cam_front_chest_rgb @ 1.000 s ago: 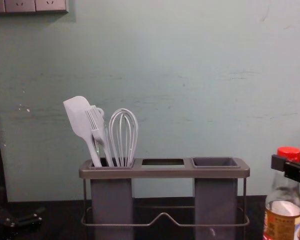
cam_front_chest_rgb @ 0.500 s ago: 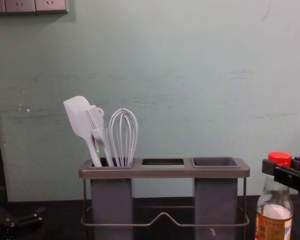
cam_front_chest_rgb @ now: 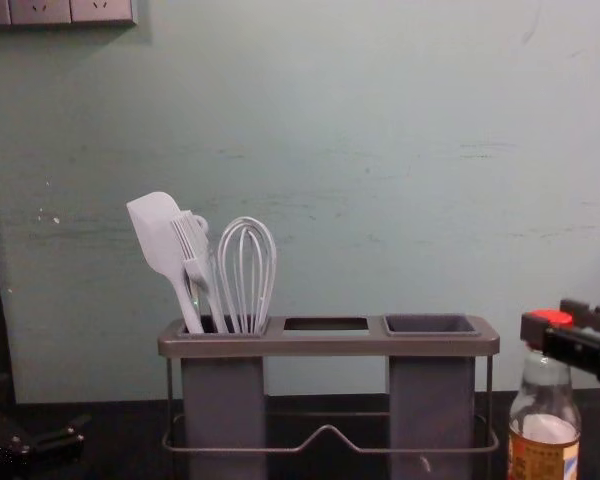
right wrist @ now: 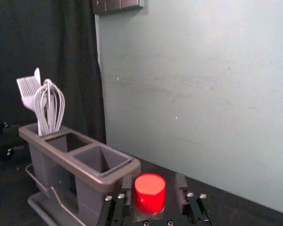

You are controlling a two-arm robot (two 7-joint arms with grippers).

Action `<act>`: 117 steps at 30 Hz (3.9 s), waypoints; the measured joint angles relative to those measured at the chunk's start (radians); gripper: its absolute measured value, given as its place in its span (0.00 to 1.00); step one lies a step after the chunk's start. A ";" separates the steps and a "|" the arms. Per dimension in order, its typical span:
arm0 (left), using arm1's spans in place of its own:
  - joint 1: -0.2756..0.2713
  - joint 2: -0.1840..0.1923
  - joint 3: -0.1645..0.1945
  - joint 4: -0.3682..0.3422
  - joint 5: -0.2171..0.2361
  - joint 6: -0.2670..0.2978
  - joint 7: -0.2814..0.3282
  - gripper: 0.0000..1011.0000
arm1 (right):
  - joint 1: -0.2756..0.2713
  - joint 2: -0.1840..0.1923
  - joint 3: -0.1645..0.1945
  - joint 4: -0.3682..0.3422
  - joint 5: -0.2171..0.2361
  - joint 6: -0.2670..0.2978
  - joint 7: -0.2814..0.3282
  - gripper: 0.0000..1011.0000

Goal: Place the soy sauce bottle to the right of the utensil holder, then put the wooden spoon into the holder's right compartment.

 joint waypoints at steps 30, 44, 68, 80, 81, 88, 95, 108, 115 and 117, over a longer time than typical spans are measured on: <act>0.000 0.000 0.000 0.000 0.000 0.000 0.000 0.99 | -0.290 0.139 0.045 -0.376 0.036 -0.003 0.062 0.99; 0.000 0.000 0.000 0.000 0.000 0.000 0.000 0.99 | -0.276 0.178 -0.123 -0.387 -0.164 0.248 -0.017 0.99; 0.000 0.000 0.000 0.000 0.000 0.000 0.000 0.99 | -0.272 0.172 -0.125 -0.389 -0.178 0.258 -0.022 0.99; 0.000 0.000 0.000 0.000 0.000 0.000 0.000 0.99 | -0.307 0.142 -0.118 -0.497 -0.221 0.458 -0.109 0.99; 0.000 0.000 0.000 0.000 0.000 0.000 0.000 0.99 | -0.309 0.136 -0.115 -0.506 -0.220 0.485 -0.117 0.99; 0.000 0.000 0.000 0.000 0.000 0.000 0.000 0.99 | -0.295 0.056 -0.119 -0.571 -0.254 0.741 -0.219 0.99; 0.000 0.000 0.000 0.000 0.000 0.000 0.000 0.99 | -0.220 -0.025 -0.139 -0.567 -0.277 0.961 -0.258 0.99; 0.000 0.000 0.000 0.000 0.000 0.000 0.000 0.99 | -0.122 -0.136 -0.132 -0.479 -0.268 1.147 -0.245 0.99; 0.000 0.000 0.000 0.000 0.000 0.000 0.000 0.99 | -0.090 -0.159 -0.153 -0.434 -0.286 1.156 -0.238 0.99; 0.000 0.000 0.000 0.000 0.000 0.000 0.000 0.99 | -0.081 -0.165 -0.160 -0.421 -0.295 1.156 -0.234 0.99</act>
